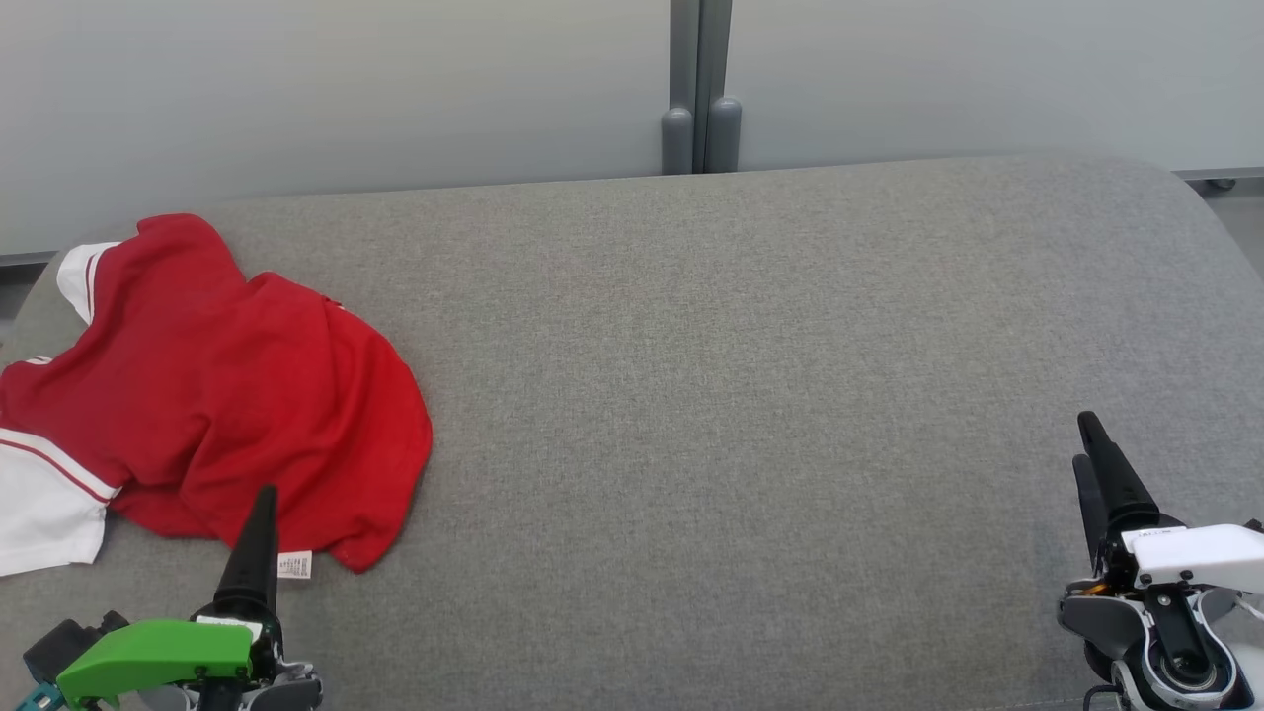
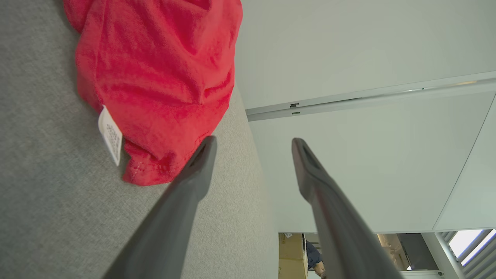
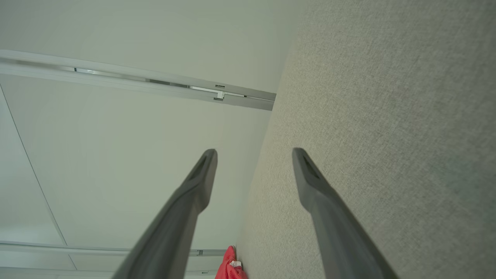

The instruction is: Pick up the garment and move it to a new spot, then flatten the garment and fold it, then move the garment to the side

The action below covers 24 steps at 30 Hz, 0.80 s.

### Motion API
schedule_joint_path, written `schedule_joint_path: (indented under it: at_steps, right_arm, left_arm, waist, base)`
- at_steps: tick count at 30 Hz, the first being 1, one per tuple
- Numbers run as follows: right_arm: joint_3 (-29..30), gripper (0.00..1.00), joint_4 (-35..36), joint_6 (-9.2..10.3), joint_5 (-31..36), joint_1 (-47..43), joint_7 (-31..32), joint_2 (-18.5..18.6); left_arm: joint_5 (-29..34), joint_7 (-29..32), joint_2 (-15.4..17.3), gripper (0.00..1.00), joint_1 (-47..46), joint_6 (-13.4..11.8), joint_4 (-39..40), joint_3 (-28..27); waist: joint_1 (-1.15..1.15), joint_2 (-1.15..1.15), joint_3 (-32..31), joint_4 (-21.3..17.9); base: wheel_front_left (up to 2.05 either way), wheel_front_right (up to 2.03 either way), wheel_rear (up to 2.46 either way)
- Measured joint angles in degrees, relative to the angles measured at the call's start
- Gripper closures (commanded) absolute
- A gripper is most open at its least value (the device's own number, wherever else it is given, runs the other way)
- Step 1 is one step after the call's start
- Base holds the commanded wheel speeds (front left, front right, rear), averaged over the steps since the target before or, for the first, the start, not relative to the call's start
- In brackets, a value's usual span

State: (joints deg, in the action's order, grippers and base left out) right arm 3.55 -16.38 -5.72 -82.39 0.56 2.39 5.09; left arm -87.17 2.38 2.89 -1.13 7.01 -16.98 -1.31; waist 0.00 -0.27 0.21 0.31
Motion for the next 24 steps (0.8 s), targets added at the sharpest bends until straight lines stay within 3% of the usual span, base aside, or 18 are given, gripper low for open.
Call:
schedule_joint_path:
  at_steps: [7,24]
  right_arm:
    - [-2.1,0.0,2.2,1.85,9.5,0.0,-1.6,0.7]
    - [-6.7,0.0,3.4,4.32,23.9,-0.1,-4.4,2.8]
  left_arm:
    - [6.5,-1.5,1.0,0.0,0.0,0.0,0.7,1.7]
    - [21.2,-4.5,3.2,0.0,0.0,-0.6,2.8,3.8]
  waist:
    - [0.0,0.0,0.0,0.1]
    - [0.0,0.0,0.0,0.2]
  base:
    - [0.0,0.0,0.0]
    - [0.0,0.0,0.0]
